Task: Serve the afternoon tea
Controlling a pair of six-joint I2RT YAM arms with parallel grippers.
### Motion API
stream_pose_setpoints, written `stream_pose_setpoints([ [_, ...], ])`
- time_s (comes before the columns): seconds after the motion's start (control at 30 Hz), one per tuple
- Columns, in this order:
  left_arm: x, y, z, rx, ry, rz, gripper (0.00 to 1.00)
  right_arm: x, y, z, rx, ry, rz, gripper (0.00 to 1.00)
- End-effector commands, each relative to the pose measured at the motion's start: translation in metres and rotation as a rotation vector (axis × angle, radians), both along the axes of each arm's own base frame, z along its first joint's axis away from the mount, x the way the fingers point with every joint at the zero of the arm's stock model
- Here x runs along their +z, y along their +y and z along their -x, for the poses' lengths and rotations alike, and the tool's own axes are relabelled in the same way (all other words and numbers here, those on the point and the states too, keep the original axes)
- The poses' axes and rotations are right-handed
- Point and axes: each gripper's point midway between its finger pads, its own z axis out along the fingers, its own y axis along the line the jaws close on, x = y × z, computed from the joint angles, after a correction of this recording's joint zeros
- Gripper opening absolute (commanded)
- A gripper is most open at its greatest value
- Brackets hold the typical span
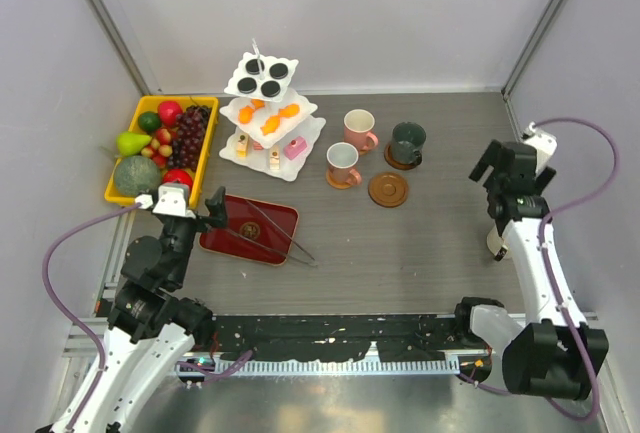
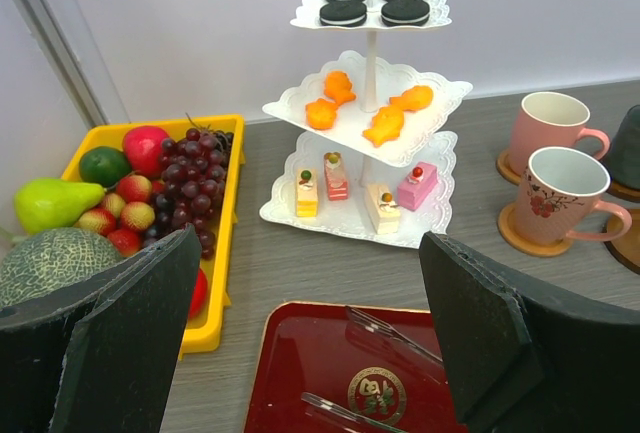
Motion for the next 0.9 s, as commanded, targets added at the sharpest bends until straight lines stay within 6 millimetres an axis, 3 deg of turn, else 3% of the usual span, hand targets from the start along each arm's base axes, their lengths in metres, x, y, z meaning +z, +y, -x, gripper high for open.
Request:
stream_pose_setpoints([
  [0.0, 0.016, -0.003, 0.002, -0.017, -0.065, 0.024, 0.99, -0.035, -0.031, 0.051, -0.234, 0.080, -0.047, 0.97],
  [0.1, 0.016, -0.007, 0.003, -0.033, -0.064, 0.022, 0.99, -0.053, -0.036, 0.061, -0.266, 0.110, -0.076, 0.93],
  [0.3, 0.013, -0.010, 0.002, -0.041, -0.054, 0.015, 0.99, -0.087, -0.046, 0.056, -0.345, 0.167, -0.165, 0.80],
  [0.43, 0.011, -0.011, 0.000, -0.042, -0.048, 0.010, 0.99, -0.120, -0.054, 0.055, -0.387, 0.218, -0.225, 0.76],
  [0.6, 0.009, -0.012, -0.001, -0.045, -0.039, 0.003, 0.99, -0.144, -0.055, 0.048, -0.366, 0.252, -0.268, 0.65],
  [0.67, 0.008, -0.012, -0.002, -0.044, -0.034, 0.002, 0.99, -0.148, -0.054, 0.043, -0.342, 0.268, -0.268, 0.53],
  [0.73, 0.008, -0.012, -0.003, -0.042, -0.033, -0.001, 0.99, -0.148, -0.051, 0.038, -0.305, 0.275, -0.275, 0.31],
  [0.87, 0.006, -0.013, -0.004, -0.043, -0.027, -0.008, 0.99, -0.140, -0.040, 0.031, -0.228, 0.241, -0.296, 0.10],
])
